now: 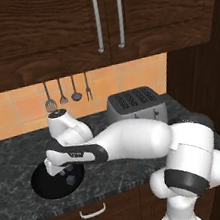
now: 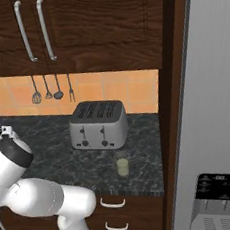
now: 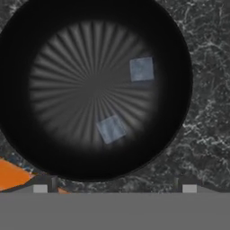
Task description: Grab a lemon wedge from the fridge and one ice cube from the ice bowl, and put them in the glass of lemonade.
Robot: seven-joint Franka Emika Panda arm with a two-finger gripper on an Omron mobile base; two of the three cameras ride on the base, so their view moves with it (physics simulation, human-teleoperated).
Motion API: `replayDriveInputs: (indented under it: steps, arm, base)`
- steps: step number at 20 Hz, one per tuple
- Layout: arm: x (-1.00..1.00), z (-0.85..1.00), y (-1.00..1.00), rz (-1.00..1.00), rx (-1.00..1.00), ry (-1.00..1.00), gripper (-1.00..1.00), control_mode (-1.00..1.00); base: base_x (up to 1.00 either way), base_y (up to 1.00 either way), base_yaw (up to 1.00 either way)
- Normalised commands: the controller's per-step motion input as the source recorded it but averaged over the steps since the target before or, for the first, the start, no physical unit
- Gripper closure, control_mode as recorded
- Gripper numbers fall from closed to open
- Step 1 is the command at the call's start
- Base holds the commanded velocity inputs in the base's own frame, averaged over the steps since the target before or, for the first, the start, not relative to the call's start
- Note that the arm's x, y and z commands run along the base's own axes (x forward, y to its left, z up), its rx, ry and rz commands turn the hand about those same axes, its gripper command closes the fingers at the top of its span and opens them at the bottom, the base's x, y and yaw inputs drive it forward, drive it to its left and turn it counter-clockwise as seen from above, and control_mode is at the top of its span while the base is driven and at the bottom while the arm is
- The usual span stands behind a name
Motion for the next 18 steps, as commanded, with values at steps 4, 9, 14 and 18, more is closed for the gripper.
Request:
replayDriveInputs:
  steps: [4,9,14,18]
  arm:
    - [0.32,-0.42,0.24,0.0,-0.01,0.03,-1.0,-1.0]
    - [0.1,-0.59,0.12,0.02,0.0,0.0,-1.0,-1.0]
    - [0.0,-0.15,0.01,0.01,0.0,-0.01,-1.0,-1.0]
    - [0.0,-0.28,0.02,0.0,0.0,0.0,-1.0,-1.0]
  base:
    - [0.0,0.0,0.0]
    - [0.0,0.0,0.0]
    - [0.0,0.0,0.0]
    - [0.0,0.0,0.0]
